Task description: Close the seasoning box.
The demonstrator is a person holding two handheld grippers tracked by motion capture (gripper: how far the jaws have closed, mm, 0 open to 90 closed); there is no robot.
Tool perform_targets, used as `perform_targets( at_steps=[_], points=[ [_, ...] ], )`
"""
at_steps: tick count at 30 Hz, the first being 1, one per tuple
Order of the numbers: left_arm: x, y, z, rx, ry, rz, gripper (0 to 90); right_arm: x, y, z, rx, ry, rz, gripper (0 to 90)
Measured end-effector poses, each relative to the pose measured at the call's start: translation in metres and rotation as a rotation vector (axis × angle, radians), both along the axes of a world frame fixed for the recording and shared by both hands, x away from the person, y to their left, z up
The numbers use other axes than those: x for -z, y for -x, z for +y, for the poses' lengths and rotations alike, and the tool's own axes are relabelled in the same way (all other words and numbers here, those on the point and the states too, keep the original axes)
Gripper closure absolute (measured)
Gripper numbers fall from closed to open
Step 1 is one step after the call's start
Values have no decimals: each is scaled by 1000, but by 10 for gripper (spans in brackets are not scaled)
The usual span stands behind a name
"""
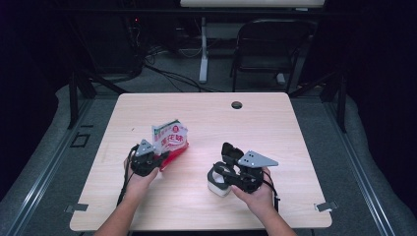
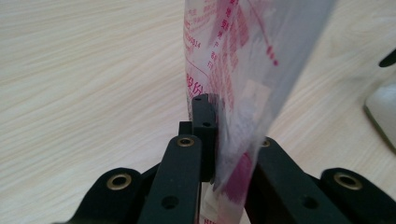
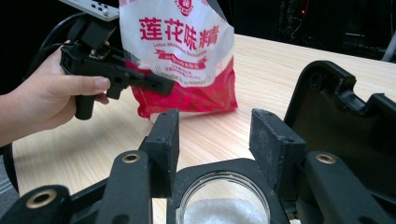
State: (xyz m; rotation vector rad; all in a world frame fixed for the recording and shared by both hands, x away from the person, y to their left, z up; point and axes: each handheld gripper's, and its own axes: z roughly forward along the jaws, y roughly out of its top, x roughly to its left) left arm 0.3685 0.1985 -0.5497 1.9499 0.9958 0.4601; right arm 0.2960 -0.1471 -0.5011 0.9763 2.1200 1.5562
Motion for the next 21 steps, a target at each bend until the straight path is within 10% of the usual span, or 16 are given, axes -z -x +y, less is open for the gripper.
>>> perform_targets(
  at_steps=[21],
  points=[
    [-6, -5, 50, -228, -43, -31, 884, 1, -1, -2, 7, 4, 0, 531]
  ],
)
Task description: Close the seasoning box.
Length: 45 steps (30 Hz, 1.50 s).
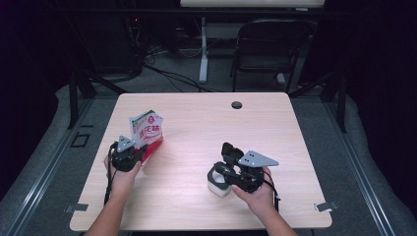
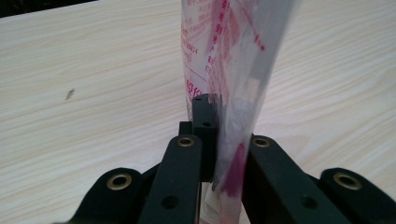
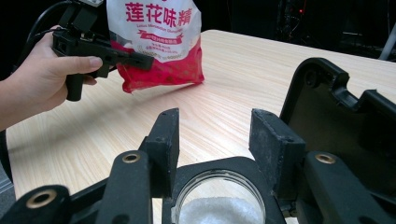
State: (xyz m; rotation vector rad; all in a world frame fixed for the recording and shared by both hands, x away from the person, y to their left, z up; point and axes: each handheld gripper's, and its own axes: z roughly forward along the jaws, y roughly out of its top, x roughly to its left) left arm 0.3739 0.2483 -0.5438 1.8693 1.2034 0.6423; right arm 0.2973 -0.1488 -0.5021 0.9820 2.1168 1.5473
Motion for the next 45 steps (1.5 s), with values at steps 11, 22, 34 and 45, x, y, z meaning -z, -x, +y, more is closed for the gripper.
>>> perform_targets(
  at_steps=[11, 22, 34, 45],
  points=[
    [-1, 1, 9, -94, -89, -19, 883, 0, 0, 0, 2, -9, -1, 531],
    [4, 0, 3, -95, -179, -4, 818, 0, -1, -3, 9, -2, 0, 531],
    [2, 4, 2, -80, -107, -31, 436, 0, -2, -4, 14, 0, 3, 531],
    [1, 14, -19, 59, -112, 0, 383, -19, 2, -17, 67, 10, -73, 530]
  ],
)
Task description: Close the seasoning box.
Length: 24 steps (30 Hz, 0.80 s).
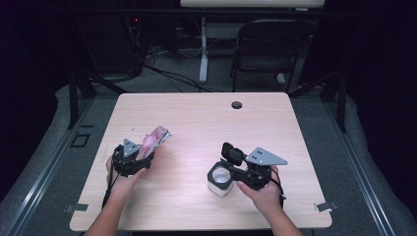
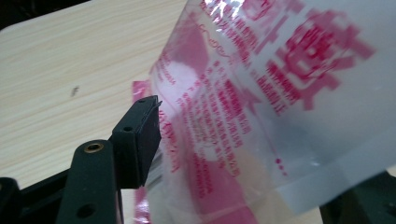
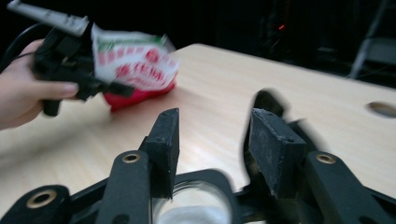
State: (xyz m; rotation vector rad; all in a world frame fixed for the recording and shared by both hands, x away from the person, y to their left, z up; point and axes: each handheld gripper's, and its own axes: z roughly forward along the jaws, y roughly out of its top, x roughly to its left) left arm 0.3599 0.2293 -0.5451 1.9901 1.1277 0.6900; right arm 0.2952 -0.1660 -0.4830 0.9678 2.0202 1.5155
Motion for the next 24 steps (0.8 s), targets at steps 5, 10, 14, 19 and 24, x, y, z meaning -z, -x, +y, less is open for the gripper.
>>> perform_targets(
  at_steps=[5, 10, 14, 19, 24],
  points=[
    [-1, 8, -8, 41, -9, -2, 383, -9, -5, -24, 98, -42, -19, 511],
    [0, 10, -14, 69, -11, 8, 383, -14, -5, -36, 138, -60, -40, 478],
    [-1, 13, -19, 88, -16, 12, 383, 2, -16, -32, 128, 9, 32, 583],
    [-3, 18, -22, 113, -20, 11, 382, 6, -15, -24, 86, 86, 47, 828],
    [-6, 23, -22, 133, 2, 16, 383, 1, -6, -16, 69, 176, 2, 842]
  ],
)
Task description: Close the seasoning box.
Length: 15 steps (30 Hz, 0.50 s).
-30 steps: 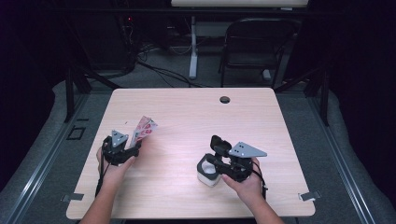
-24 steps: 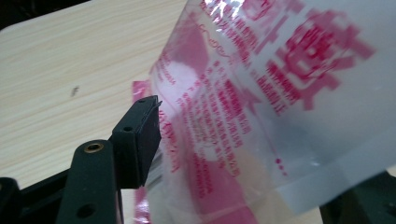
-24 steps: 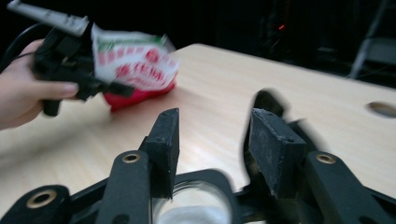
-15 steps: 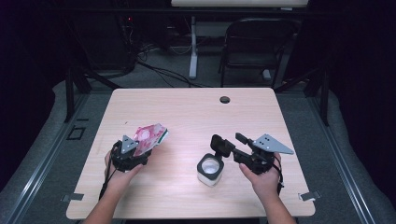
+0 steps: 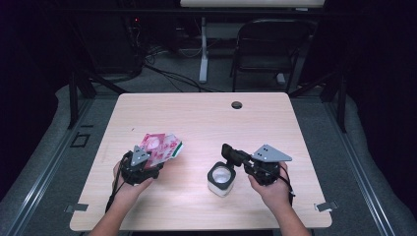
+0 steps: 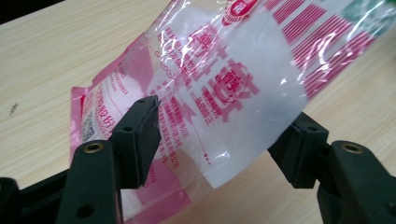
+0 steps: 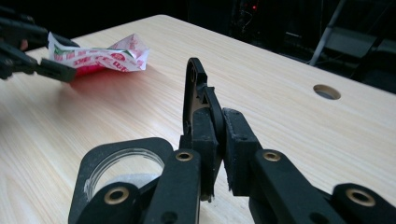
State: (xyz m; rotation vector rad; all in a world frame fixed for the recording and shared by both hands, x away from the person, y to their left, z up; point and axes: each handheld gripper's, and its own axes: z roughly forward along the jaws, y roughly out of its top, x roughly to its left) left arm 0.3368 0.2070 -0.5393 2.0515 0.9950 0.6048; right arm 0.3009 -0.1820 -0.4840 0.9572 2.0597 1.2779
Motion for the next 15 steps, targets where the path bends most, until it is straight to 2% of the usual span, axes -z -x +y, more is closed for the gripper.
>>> perform_targets(
  at_steps=[2, 5, 9, 12, 15],
  points=[
    [-1, 1, -2, 5, 11, 0, 383, -1, 3, 4, 0, 23, -11, 823],
    [-2, 4, -7, 25, 9, -1, 383, -2, 10, 8, -22, 24, -20, 726],
    [-3, 7, -13, 58, 19, -1, 382, 0, 24, 13, -90, -4, -11, 610],
    [-3, 10, -17, 74, 14, 8, 382, 5, 31, 15, -102, -18, -12, 543],
    [-2, 14, -17, 84, 13, 12, 376, 8, 35, 15, -123, -27, 18, 488]
  ],
)
